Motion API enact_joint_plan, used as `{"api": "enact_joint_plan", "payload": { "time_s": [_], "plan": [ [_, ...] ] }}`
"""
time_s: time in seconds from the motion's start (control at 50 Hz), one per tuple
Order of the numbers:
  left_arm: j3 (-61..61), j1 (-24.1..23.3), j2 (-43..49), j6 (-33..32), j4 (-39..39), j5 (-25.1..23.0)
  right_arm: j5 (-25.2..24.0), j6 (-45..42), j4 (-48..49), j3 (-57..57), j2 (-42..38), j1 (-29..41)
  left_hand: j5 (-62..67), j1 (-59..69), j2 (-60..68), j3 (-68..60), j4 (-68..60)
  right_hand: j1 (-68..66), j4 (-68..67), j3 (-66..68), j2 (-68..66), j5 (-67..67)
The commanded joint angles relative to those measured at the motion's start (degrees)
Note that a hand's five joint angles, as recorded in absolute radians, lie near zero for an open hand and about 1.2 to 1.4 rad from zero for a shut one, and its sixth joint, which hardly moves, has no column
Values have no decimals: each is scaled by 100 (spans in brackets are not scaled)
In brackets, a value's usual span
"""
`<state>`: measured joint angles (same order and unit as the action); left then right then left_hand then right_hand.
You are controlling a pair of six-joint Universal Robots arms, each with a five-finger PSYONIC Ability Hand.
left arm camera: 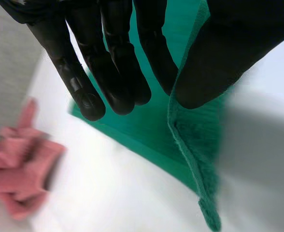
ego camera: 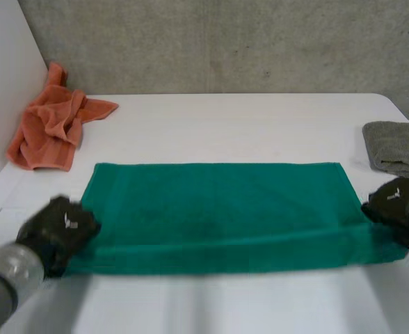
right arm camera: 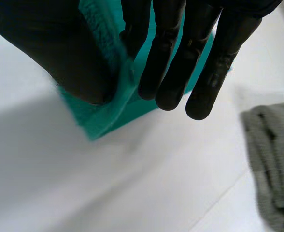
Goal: Fold the laundry.
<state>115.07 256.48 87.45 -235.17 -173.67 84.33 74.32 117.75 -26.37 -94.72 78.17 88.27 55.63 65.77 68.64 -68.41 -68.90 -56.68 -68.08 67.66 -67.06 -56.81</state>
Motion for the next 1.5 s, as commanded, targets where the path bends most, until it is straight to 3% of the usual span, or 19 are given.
{"api": "enact_joint_plan", "payload": {
  "time_s": [0.02,0.14,0.3,0.46,0.48,0.5,0.52,0.54,0.66,0.74,0.84,0.98,1.22,1.3,1.5],
  "plan": [
    [-1125,-150,1572,585,-1362,189,126,696,1361,612,-1101,646,1437,1423,1136,-1159,-1110,-2332,-1192,1234,-1294,-1319],
    [-2258,-308,2828,1043,-2161,627,933,784,2275,1463,-1847,1086,1437,1423,1136,-1159,-1110,-2332,-1192,1234,-1294,-1319],
    [-3681,-511,4040,1008,-2523,1032,1198,881,2364,2747,-2815,1350,1437,1423,1136,-1159,-1110,-2332,-1192,1234,-1294,-1319],
    [-4527,-563,4798,903,-2540,989,1620,898,2391,3750,-3571,1447,1437,1423,1136,-1159,-1110,-2038,-899,940,-1001,-1026],
    [-4554,-564,4825,894,-2558,989,1664,898,2399,3812,-3632,1473,873,859,572,-595,-546,30,1169,-1128,1067,1042],
    [-4563,-572,4843,894,-2575,980,1725,907,2408,3864,-3668,1508,-1131,-1145,-1432,1409,1458,2066,3205,-3164,3103,3078],
    [-4554,-616,4843,868,-2619,971,1848,942,2417,3961,-3729,1570,-5115,-5128,-5415,5392,5442,4668,5808,-5766,5706,5681],
    [-4554,-651,4843,876,-2646,971,1910,977,2426,3988,-3738,1588,-5563,-5577,-5864,5841,5890,4668,5808,-5766,5706,5681],
    [-4239,-888,4633,903,-2699,997,2034,1732,2391,3629,-3274,1579,-5563,-5577,-5864,5841,5890,4668,5808,-5766,5706,5681],
    [-3528,-862,4001,937,-2707,962,1639,2155,2417,2689,-2431,1562,-5563,-5577,-5864,5841,5890,4668,5808,-5766,5706,5681],
    [-2657,-836,3280,981,-2760,945,691,2305,2400,1224,-1350,1221,-5563,-5577,-5864,5841,5890,4668,5808,-5766,5706,5681],
    [-1786,-897,2655,1359,-2830,804,-5,2305,2434,8,-1102,753,-5563,-5577,-5864,5841,5890,4668,5808,-5766,5706,5681],
    [-1628,-968,2690,1676,-3006,646,-23,2208,3445,-521,-1550,340,-5563,-5577,-5864,5841,5890,1869,3009,-2967,2907,2882],
    [-1610,-959,2698,1676,-3059,655,-14,2208,3691,-459,-1708,226,-5563,-5577,-5864,5841,5890,-2320,-1181,1222,-1283,-1308],
    [-1575,-941,2602,1676,-3059,655,65,2085,3709,-530,-1515,-301,-5563,-5577,-5864,5841,5890,-2332,-1192,1234,-1294,-1319]
  ]
}}
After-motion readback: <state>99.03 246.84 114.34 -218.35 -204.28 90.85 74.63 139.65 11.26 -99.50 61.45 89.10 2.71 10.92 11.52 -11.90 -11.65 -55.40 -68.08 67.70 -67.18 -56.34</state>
